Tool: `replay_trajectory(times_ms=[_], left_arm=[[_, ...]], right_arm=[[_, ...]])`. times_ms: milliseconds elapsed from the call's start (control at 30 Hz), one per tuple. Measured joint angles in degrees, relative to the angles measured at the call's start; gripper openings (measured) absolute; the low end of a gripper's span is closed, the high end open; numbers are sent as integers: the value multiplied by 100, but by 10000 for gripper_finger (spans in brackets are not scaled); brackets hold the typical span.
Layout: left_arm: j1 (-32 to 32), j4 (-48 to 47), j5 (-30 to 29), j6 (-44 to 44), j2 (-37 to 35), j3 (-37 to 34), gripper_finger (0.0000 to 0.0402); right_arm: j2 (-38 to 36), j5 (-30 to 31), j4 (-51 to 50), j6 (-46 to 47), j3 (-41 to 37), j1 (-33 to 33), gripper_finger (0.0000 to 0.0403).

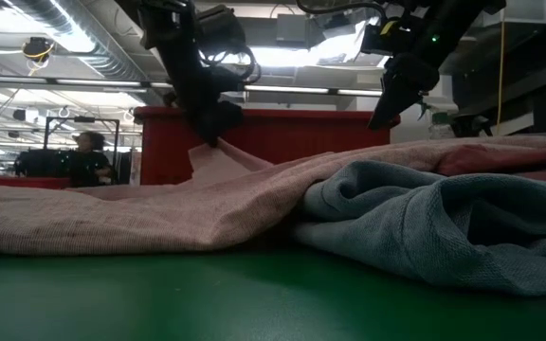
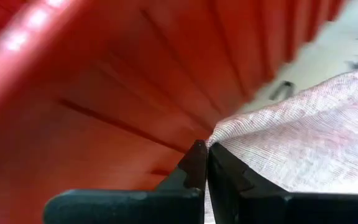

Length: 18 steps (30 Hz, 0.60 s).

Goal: Fold Laundry from Bin
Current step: Fold the pink shirt from the red laundry basket

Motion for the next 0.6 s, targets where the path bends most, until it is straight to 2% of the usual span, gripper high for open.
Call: replay_trajectory(times_ms=[200, 367, 600], left_arm=[[-2, 95, -499, 303, 0, 0, 1], [-2, 95, -368, 301, 0, 0, 4], [0, 94, -211, 331, 0, -1, 19]], right_arm=[[0, 0, 48, 0, 0, 0, 191], [0, 8, 45, 11, 0, 0, 191], [0, 509, 31, 20, 0, 0, 191]])
